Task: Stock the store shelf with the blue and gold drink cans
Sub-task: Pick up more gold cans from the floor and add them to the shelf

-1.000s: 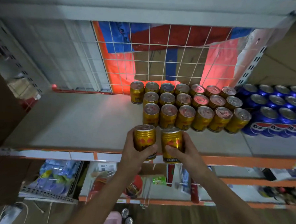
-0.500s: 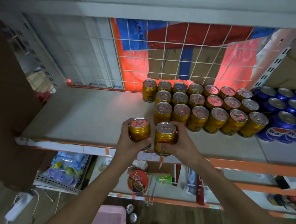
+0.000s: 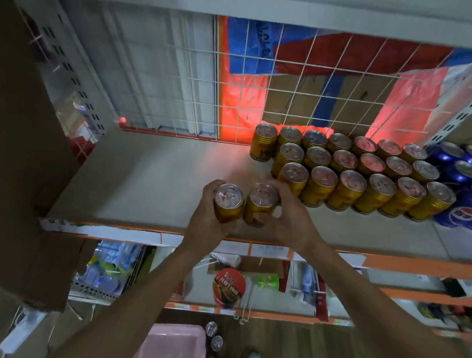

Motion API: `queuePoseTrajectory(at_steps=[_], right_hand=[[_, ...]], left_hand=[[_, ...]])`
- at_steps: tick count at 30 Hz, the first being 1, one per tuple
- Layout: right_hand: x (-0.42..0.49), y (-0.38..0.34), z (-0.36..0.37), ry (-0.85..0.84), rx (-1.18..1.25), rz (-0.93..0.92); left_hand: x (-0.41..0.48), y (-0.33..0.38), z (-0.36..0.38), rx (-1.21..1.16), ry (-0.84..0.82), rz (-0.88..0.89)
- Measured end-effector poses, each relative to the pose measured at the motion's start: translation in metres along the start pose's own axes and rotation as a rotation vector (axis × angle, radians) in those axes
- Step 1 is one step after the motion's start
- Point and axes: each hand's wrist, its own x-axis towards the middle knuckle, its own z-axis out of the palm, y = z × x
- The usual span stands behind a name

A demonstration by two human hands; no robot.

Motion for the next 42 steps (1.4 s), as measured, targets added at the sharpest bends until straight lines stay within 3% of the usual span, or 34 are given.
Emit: queuePoseTrajectory(at_steps=[7, 14, 27, 38, 42], right_hand=[[-0.006, -0.015, -0.004, 0.058, -0.531, -0.274], [-0.005, -0.015, 0.001, 0.082, -0.859, -0.354], [0.082, -0.018, 0.013, 0.061, -1.088, -0.189], [0.116, -0.019, 0.007, 0.035, -1.102, -0.11], [0.111, -0.016, -0.003, -0.002, -0.983, -0.144]], left_hand=[[0.002, 0.001, -0.01, 0.327, -0.048, 0.133], [0.008, 0.0, -0.013, 0.533, -0.086, 0.231], [0.007, -0.001, -0.008, 0.475, -0.05, 0.191], [0.015, 0.004, -0.006, 0.384, -0.035, 0.105], [0.024, 0.009, 0.001, 0.347, -0.025, 0.054]])
